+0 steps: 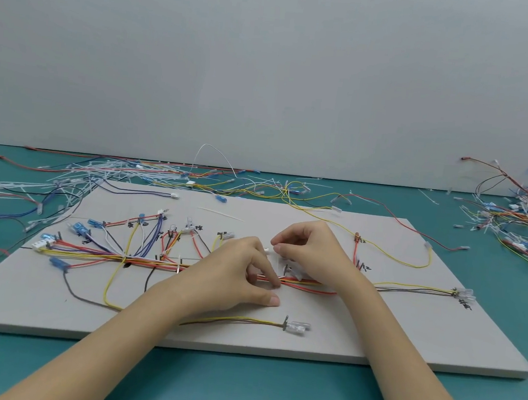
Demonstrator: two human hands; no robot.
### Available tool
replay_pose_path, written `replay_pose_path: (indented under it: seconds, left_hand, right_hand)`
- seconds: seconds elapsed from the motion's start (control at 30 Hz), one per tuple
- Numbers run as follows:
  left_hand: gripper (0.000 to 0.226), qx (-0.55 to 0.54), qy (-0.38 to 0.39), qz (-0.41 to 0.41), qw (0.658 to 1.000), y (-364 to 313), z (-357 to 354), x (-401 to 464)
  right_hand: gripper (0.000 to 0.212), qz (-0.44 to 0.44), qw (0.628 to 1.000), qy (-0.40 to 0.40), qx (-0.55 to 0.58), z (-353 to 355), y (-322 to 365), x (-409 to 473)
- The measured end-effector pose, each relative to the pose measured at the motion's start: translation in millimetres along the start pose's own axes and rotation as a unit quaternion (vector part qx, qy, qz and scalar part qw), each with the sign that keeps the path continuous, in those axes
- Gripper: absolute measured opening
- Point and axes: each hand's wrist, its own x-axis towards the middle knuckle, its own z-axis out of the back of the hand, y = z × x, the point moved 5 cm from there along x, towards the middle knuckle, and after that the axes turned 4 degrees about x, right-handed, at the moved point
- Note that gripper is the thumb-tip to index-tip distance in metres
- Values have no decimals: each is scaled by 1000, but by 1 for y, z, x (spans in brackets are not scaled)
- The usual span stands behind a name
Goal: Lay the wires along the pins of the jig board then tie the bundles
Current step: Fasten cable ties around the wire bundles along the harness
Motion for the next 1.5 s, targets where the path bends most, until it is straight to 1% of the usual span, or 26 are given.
replay_pose_path:
  seconds: [0.1,0.5,0.77,0.87,1.0,1.17,1.27,1.33,1.4,1.5]
  left_hand:
    - [26,7,7,-1,1000,0,-2,1]
    - [17,-17,-12,-13,1000,-5,0,0]
    - [26,8,14,10,1000,0,-2,0]
    - [26,13,11,24,1000,1,-3,0]
    - [27,24,9,16,1000,0,-4,1]
    - [22,23,-11,2,1000,2,-5,3]
    - [15,29,-48,-11,998,1,-7,6]
    - [15,46,-65,-23,997,-1,-9,10]
    - [16,53,-66,-30,996,-2,-10,15]
    - [13,9,-60,-21,998,2,-12,18]
  right_hand:
    - [15,1,1000,-2,2,0,0,0]
    - [16,-1,1000,2,4,2,0,0]
    - [20,-6,1000,6,10,1,2,-1]
    - [19,-6,1000,11,13,1,2,-1]
    - [16,-9,1000,14,20,0,2,-2]
    - [15,-8,1000,15,22,0,3,-2]
    - [18,-10,1000,15,23,0,3,-2]
    - [18,-12,1000,11,22,1,3,-1]
    - [15,-19,999,7,25,2,2,-1]
    - [12,-29,999,12,33,5,1,-2]
